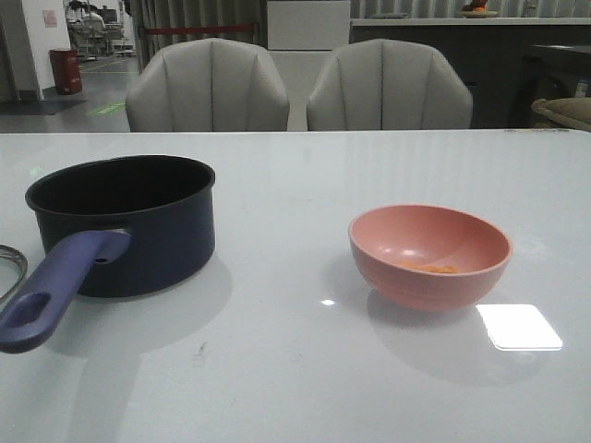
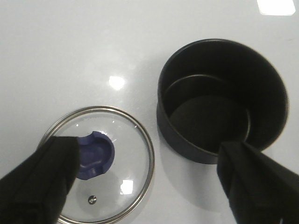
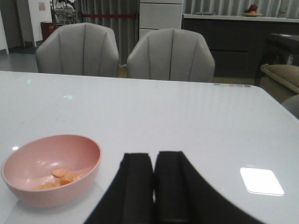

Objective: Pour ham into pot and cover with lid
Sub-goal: 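Lift the glass lid off the saucepan and set it beside the pot, then move the right gripper over the pink bowl of carrot slices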

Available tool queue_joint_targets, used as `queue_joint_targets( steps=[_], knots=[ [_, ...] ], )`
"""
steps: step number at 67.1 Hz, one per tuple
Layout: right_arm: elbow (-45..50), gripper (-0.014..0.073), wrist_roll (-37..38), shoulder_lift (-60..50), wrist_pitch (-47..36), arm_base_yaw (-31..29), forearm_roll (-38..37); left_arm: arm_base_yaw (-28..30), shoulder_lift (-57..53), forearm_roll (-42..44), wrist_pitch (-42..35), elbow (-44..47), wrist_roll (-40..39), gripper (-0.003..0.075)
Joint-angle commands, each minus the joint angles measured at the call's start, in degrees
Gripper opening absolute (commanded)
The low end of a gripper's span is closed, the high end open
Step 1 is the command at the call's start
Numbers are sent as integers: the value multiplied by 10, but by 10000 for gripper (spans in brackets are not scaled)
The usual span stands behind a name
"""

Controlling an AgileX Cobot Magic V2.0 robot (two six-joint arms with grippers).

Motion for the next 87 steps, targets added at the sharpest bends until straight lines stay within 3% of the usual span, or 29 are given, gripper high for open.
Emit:
queue_joint_targets(
  steps=[1,24,38,47,55,74,87],
  knots=[
    [-3,162,-5,-11,-50,1,-5,-26,-77,-4,-72,24,-1,637],
    [-3,162,-5,-11,-50,1,-5,-96,-337,28,-142,179,-1,637],
    [-3,162,-5,-11,-53,1,-5,-106,-459,42,-141,265,-1,637],
    [-3,162,-5,-11,-104,1,-5,-106,-522,42,-148,305,-1,637],
    [-10,162,-3,-11,-140,1,-3,-111,-544,42,-157,323,-1,637],
    [-175,162,7,115,10,1,6,-117,-545,38,-162,325,-1,637],
    [-192,162,8,183,14,1,6,-117,-545,38,-162,325,-1,637]
  ],
)
